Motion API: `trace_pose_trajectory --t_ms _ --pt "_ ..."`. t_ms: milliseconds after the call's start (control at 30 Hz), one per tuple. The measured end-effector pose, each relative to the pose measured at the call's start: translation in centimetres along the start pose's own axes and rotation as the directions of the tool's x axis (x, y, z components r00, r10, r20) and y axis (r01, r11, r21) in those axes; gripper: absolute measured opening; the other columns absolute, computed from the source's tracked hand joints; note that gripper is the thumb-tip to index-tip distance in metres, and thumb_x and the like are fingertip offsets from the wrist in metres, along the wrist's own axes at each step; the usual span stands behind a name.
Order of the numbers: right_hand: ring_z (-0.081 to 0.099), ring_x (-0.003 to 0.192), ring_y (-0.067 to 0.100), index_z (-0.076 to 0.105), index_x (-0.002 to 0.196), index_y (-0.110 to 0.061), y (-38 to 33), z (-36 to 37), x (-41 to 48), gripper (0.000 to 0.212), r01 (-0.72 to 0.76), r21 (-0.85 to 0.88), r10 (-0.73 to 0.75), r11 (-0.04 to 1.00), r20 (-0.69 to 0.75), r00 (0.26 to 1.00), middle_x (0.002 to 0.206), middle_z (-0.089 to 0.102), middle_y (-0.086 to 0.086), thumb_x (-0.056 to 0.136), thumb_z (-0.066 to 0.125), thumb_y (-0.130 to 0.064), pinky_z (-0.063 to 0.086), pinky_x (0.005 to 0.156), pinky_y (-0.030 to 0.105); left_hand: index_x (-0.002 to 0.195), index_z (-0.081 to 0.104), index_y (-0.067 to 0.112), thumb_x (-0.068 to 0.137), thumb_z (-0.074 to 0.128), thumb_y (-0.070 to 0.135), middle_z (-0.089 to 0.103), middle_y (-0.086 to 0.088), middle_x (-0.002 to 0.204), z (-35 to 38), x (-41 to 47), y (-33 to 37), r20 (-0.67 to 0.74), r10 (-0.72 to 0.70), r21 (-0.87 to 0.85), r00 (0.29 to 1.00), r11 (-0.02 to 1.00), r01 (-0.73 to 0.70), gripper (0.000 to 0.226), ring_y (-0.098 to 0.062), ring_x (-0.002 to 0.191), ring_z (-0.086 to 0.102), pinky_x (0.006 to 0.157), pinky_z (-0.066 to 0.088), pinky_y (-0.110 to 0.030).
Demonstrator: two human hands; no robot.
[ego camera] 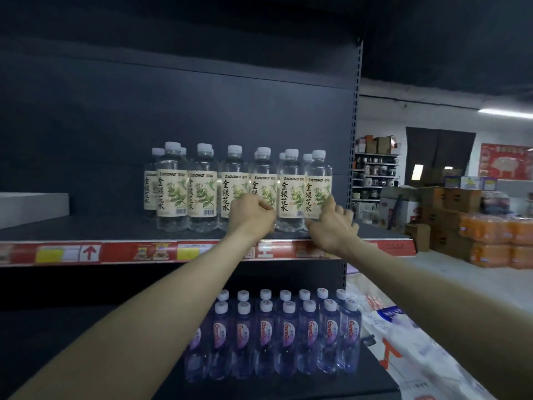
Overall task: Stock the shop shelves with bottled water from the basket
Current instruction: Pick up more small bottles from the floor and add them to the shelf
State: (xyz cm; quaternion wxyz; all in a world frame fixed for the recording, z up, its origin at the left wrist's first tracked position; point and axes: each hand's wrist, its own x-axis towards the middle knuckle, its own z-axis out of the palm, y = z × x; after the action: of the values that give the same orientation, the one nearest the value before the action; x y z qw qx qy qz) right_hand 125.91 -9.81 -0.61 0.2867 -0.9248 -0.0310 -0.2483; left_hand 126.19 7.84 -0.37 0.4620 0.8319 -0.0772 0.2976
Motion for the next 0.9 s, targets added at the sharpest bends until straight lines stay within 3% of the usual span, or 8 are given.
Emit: trace_pose_trajectory --t_ms 167,267,400,533,667,733,833,900 --pt "0.048 0.126 0.027 0.043 0.138 -0.018 -6.0 0.5 -5.1 0.047 0.254 0.242 -0.225 0.936 -0.142 0.964 0.130 0.057 0.004 0.096 0.058 -0.032 0.042 0.109 0.054 0.091 0.077 0.026 0.094 0.070 0.016 0.077 0.001 0.112 -6.2 -4.4 0.1 -0.017 0.001 -0.130 1.000 0.992 -0.004 0.013 -0.016 0.085 0.078 0.074 0.066 -0.037" --pt "0.049 0.124 0.023 0.048 0.132 -0.023 -9.8 3.0 -9.5 0.039 0.340 0.347 -0.331 0.874 -0.088 0.940 0.129 0.056 -0.002 0.096 0.060 -0.033 0.045 0.106 0.047 0.093 0.080 0.023 0.094 0.068 0.016 0.080 0.004 0.091 -10.5 -8.6 -1.7 -0.014 -0.065 -0.233 0.998 0.971 0.060 0.013 -0.016 0.072 0.078 0.071 0.066 -0.037" --pt "0.046 0.120 0.023 0.056 0.126 -0.021 -13.0 9.5 -16.0 0.032 0.474 0.336 -0.500 0.814 -0.007 0.866 0.120 0.058 -0.003 0.097 0.063 -0.029 0.043 0.102 0.047 0.091 0.081 0.022 0.095 0.066 0.014 0.078 0.000 0.076 -15.7 -15.1 -6.8 -0.037 -0.188 -0.242 0.982 0.955 0.174 0.018 -0.016 0.066 0.074 0.060 0.059 -0.029" --pt "0.047 0.122 0.021 0.056 0.132 -0.022 -14.6 16.5 -23.1 0.040 0.587 0.327 -0.656 0.741 0.162 0.738 0.122 0.053 -0.007 0.093 0.066 -0.023 0.041 0.106 0.040 0.094 0.082 0.023 0.096 0.065 0.015 0.079 0.005 0.079 -19.5 -23.2 -14.8 -0.102 -0.257 -0.067 0.961 0.966 0.251 0.019 -0.011 0.073 0.076 0.069 0.064 -0.036" --pt "0.050 0.123 0.022 0.058 0.135 -0.015 -15.5 23.4 -30.3 0.039 0.605 0.373 -0.711 0.703 0.348 0.611 0.128 0.061 0.001 0.097 0.061 -0.022 0.044 0.107 0.039 0.089 0.079 0.025 0.093 0.067 0.017 0.076 0.004 0.069 -22.3 -32.4 -22.8 -0.134 -0.451 0.042 0.882 0.887 0.460 0.015 -0.013 0.062 0.071 0.065 0.061 -0.038" --pt "0.052 0.121 0.020 0.059 0.135 -0.016 -15.9 26.4 -33.8 0.035 0.574 0.388 -0.692 0.721 0.454 0.562 0.129 0.060 0.000 0.101 0.057 -0.023 0.044 0.105 0.035 0.087 0.078 0.029 0.087 0.064 0.023 0.076 0.006 0.072 -23.3 -37.3 -26.3 -0.132 -0.539 0.067 0.832 0.832 0.550 0.015 -0.015 0.067 0.072 0.069 0.062 -0.044" --pt "0.053 0.126 0.022 0.057 0.139 -0.018 -15.7 30.8 -38.5 0.037 0.529 0.360 -0.616 0.768 0.638 0.461 0.136 0.059 0.003 0.104 0.052 -0.027 0.046 0.103 0.035 0.095 0.076 0.034 0.088 0.065 0.022 0.076 0.014 0.082 -24.2 -44.3 -30.2 -0.118 -0.669 0.168 0.733 0.715 0.679 0.018 -0.004 0.078 0.071 0.076 0.060 -0.033" --pt "0.053 0.130 0.025 0.054 0.143 -0.019 -15.1 33.1 -40.2 0.041 0.502 0.300 -0.508 0.811 0.786 0.352 0.145 0.055 0.005 0.104 0.052 -0.032 0.047 0.105 0.036 0.105 0.075 0.034 0.088 0.064 0.029 0.077 0.011 0.090 -24.3 -47.8 -31.9 -0.101 -0.729 0.237 0.677 0.643 0.728 0.021 -0.010 0.085 0.072 0.078 0.058 -0.030"
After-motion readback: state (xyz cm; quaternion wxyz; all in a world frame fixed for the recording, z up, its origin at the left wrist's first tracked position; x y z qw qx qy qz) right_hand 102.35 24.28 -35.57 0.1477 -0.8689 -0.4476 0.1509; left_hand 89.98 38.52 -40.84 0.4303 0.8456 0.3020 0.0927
